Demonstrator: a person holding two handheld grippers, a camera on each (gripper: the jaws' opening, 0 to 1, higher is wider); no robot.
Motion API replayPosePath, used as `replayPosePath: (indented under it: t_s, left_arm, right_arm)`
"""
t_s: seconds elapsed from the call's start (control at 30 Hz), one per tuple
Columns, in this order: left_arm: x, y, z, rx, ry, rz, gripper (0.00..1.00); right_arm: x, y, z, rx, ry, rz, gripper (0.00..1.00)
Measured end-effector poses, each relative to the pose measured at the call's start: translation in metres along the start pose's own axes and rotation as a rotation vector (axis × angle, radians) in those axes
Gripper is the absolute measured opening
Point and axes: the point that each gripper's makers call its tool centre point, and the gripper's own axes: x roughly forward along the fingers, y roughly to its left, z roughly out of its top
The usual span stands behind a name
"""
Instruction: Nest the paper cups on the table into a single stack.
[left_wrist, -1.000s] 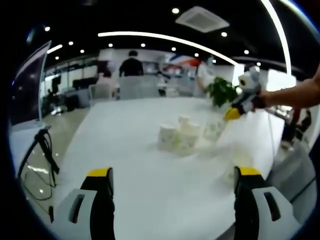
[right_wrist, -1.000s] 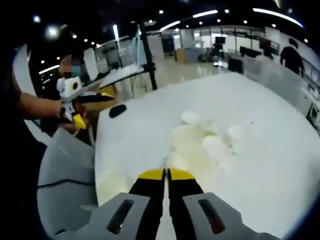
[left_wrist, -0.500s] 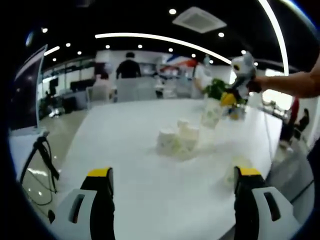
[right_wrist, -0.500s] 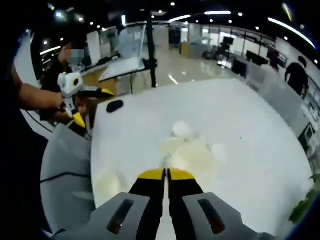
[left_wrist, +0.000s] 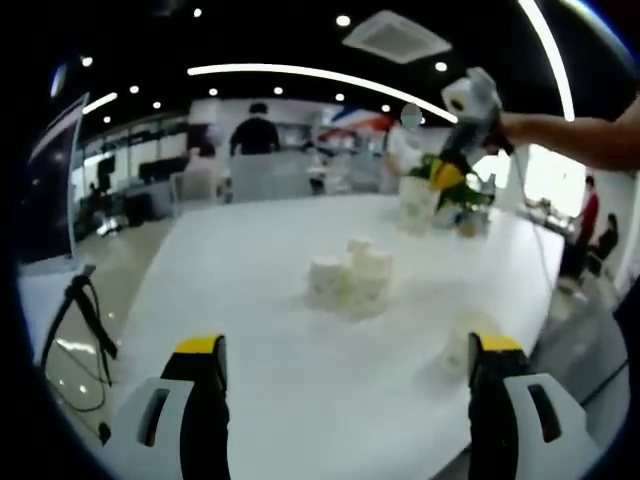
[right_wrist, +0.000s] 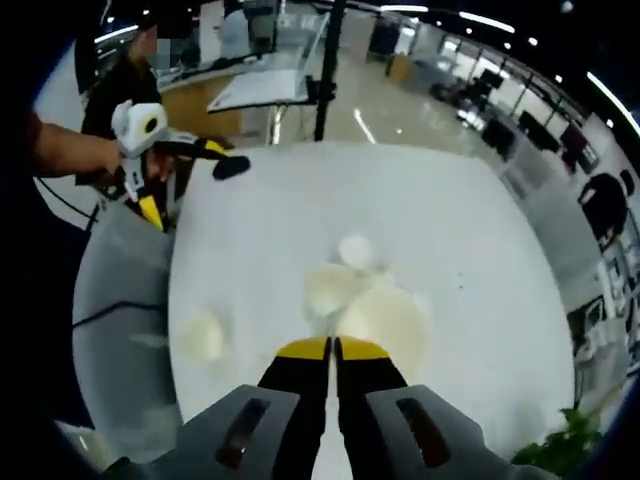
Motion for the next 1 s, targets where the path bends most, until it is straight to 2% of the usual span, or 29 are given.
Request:
replayPosePath:
  t_s: [0.13, 0.2, 0.27, 0.67, 1.0]
  left_arm:
    - [-0.002, 0.001, -0.002, 0.024, 0.017, 0.007, 0.99]
    - [-0.002, -0.004, -0.003, 0.018, 0.023, -0.027, 0.99]
    - [-0.002, -0.007, -0.006, 0.093, 0.041, -0.032, 0.99]
    - [-0.002, -0.006, 0.001, 0.076, 0.023, -0.020, 0.99]
    - [-0.004, -0.006, 0.008, 0.058, -0.004, -0.008, 0.99]
  right_arm:
    - [-0.001, 0.001, 0.002, -0.004, 0.005, 0.001, 0.00]
    - [-0.002, -0.001, 0.001, -0.011, 0.016, -0.011, 0.00]
    - [-0.002, -0.002, 0.000, -0.009, 0.022, -0.020, 0.00]
    - [-0.007, -0.004, -0.002, -0.025, 0.046, -0.062, 0.00]
    - [-0.006, 0.003, -0.001, -0.041, 0.061, -0.073, 0.00]
